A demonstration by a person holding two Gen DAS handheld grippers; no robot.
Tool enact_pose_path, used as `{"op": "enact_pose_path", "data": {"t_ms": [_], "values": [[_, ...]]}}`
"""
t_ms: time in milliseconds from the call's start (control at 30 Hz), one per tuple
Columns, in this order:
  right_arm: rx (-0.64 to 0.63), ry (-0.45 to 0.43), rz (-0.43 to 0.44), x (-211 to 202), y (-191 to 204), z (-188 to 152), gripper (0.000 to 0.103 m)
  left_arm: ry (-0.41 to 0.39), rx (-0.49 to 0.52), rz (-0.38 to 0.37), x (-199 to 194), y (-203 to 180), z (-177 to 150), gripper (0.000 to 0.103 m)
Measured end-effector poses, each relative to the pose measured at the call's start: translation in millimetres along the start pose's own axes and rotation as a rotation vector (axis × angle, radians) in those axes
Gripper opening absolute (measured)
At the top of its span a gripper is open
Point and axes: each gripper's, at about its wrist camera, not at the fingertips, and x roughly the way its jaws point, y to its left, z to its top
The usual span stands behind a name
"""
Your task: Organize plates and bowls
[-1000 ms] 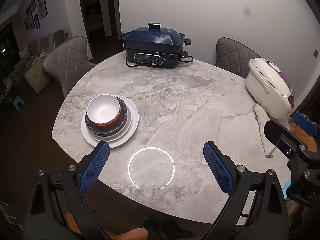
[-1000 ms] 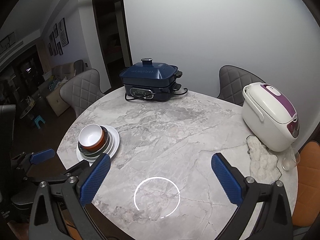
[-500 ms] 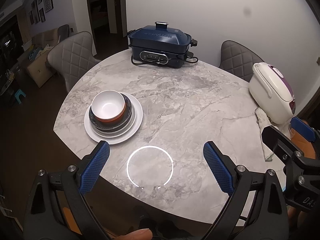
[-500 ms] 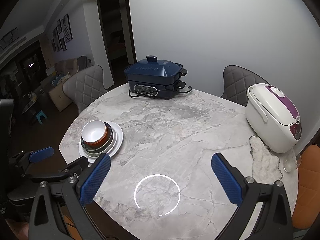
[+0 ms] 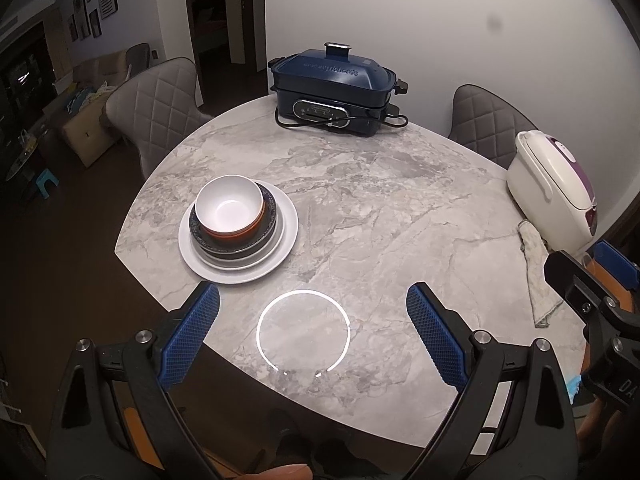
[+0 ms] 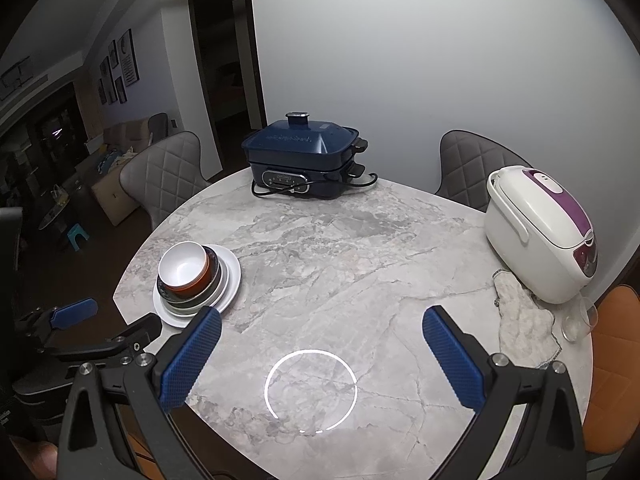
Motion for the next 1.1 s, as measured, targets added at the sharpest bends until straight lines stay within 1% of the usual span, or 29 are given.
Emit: {"op": "enact_pose_path", "data": {"t_ms": [133, 267, 1100], "values": [[0.005, 0.009, -0.003, 1.4, -0.1, -2.1, 0.103, -0.013, -0.008, 0.016, -2.8, 2.3, -0.9, 0.095], [0.003, 0.022, -0.004, 3.3, 1.1, -4.1, 0.103, -0.006, -0.009, 0.013, -2.2, 2.7, -0.8, 0.095], [0.001, 0.024, -0.004, 3.7, 3.3, -5.0, 0.103, -0.009, -0.016, 0.022, -0.7, 3.5, -1.0, 0.095]]}}
